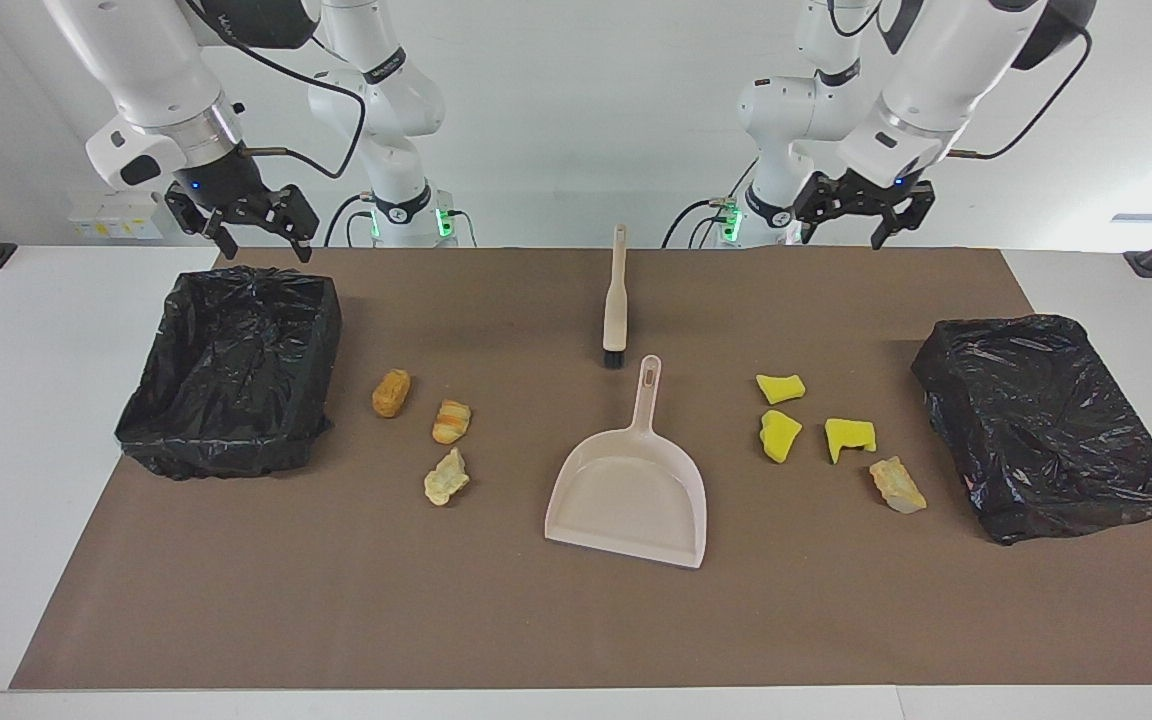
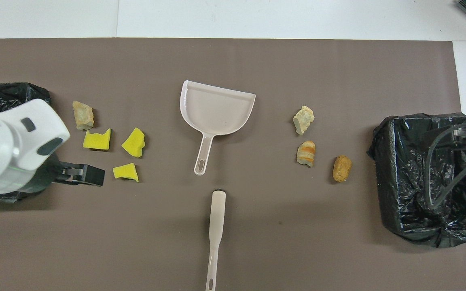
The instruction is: Sweep and dump trash in bin
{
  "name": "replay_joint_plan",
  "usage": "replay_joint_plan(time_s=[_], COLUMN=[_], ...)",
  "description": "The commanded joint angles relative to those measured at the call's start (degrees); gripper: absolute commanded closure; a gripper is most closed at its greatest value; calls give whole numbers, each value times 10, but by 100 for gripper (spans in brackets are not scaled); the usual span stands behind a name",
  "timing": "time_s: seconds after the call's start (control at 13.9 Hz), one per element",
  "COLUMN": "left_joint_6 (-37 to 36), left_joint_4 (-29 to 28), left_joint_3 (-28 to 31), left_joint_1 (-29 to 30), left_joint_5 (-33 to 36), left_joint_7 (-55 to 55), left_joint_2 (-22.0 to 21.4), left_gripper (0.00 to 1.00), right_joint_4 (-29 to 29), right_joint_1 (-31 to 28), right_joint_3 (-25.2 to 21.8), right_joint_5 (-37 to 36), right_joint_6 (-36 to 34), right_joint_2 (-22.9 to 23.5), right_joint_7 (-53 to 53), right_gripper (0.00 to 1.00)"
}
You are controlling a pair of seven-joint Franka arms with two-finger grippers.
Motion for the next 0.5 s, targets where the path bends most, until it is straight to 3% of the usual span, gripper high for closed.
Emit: replay_joint_plan(time_s=[0.0,0.43], left_joint_6=[61,183], left_joint_4=[-96,-206], left_joint_3=[10,8], left_joint_1=[-74,-194], left_joint_5=[-2,-11], left_joint_7=[-45,-118], left_joint_2=[-38,-31], left_gripper=[0,0], right_joint_4=[-21,-43], right_joint_1=[3,14], right_joint_3=[-3,-2], right_joint_5=[5,5], right_joint_6=[29,91], right_joint_2=[-4,23], right_joint_7=[5,6], right_gripper=[0,0])
